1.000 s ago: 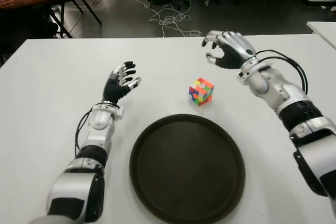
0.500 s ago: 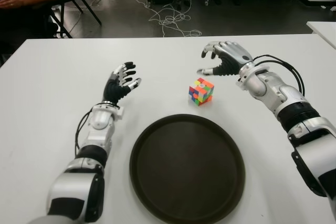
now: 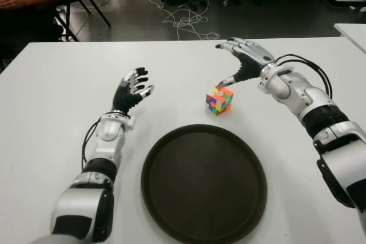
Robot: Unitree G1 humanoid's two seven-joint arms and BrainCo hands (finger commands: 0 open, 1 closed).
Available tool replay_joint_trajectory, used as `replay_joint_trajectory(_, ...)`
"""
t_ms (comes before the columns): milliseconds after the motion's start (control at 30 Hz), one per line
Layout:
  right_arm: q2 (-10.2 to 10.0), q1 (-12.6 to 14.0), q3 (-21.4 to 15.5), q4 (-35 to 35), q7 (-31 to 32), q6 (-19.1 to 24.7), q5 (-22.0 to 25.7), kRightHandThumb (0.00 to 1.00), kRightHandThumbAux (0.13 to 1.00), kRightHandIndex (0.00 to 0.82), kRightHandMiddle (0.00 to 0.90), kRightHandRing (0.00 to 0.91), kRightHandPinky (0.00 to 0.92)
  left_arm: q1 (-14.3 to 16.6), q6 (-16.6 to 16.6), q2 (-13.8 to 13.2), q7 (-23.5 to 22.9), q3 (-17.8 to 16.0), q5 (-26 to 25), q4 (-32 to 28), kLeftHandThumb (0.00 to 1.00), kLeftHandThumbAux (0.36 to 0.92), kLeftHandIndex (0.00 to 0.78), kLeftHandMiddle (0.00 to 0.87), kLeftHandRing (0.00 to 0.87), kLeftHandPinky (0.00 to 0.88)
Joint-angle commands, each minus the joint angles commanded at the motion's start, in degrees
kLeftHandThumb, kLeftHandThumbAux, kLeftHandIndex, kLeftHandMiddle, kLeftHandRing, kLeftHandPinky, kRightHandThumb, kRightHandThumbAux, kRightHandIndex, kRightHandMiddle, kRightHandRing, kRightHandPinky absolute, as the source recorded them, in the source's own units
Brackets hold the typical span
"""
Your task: Pick up the Rubik's Cube and put it in the plate
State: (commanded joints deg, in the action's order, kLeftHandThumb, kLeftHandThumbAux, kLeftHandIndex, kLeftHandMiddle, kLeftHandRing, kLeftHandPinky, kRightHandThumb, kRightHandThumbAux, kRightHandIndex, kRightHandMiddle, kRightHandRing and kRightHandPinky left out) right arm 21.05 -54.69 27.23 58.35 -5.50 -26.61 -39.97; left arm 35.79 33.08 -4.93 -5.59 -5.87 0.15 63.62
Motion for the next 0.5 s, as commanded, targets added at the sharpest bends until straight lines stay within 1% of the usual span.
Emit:
replay_joint_trajectory(100, 0.01, -0.03, -0.06, 0.13, 0.27, -0.50, 0.17, 0.000, 0.716, 0.000, 0.000, 0.000, 0.000, -0.01, 0.08, 0.01, 0.11, 0.01, 0.04, 0.01, 0.060, 0.856, 0.199, 0.209, 0.192, 0.206)
replay_joint_trajectory(200, -0.08, -0.11, -0.16, 0.51, 1.85, -1.18, 0.73, 0.000, 0.721, 0.000, 0.000, 0.000, 0.000, -0.07, 0.28, 0.00, 0.27, 0.04, 0.11, 0.02, 0.058, 0.852, 0.199, 0.208, 0.190, 0.194)
replay_joint_trajectory(400, -0.52, -0.40, -0.21, 1.44, 5.41, -1.34, 1.30, 0.000, 0.688, 0.000, 0.000, 0.000, 0.000, -0.12, 0.53, -0.01, 0.33, 0.10, 0.19, 0.11, 0.034, 0.838, 0.192, 0.201, 0.184, 0.187)
replay_joint_trajectory(500, -0.73, -0.59, -0.26, 1.69, 7.15, -1.18, 1.41, 0.000, 0.674, 0.000, 0.000, 0.000, 0.000, -0.10, 0.84, -0.01, 0.29, 0.07, 0.17, 0.20, 0.043, 0.843, 0.196, 0.203, 0.187, 0.201)
